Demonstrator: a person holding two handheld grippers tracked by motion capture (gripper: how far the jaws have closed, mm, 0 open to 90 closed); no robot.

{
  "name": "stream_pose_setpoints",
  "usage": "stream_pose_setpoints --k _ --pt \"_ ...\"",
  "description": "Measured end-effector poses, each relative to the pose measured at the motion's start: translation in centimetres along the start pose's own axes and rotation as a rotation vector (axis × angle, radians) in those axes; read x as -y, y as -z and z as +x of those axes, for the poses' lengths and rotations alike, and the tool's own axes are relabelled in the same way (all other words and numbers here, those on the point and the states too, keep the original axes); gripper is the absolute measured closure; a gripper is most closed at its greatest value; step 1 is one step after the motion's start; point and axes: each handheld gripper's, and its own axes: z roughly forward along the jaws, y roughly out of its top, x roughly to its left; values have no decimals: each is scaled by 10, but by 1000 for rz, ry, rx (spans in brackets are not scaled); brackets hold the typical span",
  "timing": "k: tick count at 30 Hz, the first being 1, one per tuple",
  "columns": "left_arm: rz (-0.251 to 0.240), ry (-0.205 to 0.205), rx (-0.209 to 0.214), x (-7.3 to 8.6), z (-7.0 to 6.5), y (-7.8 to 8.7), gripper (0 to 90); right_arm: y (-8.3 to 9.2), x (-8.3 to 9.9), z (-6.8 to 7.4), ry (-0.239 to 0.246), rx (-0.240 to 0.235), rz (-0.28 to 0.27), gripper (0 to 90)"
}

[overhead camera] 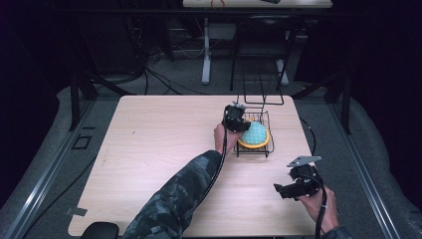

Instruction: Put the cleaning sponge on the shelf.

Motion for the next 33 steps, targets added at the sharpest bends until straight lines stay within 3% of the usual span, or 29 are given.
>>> stream_pose_setpoints --k 3,8,17,23,26,33 --pt "-3 -2 4 -2 3 9 357 1 0 -1 5 1 -4 79" --pt "11 -41 27 -4 7 33 188 1 0 -1 0 -1 -6 79" --pt "2 -87 23 2 27 87 119 2 0 1 8 6 -4 79" --pt "18 -128 32 10 32 118 62 3 0 1 5 7 -6 78" --pt "11 -147 35 18 33 134 43 3 0 1 4 7 -4 77" --pt "47 -166 17 42 43 169 2 3 0 2 7 12 -4 77"
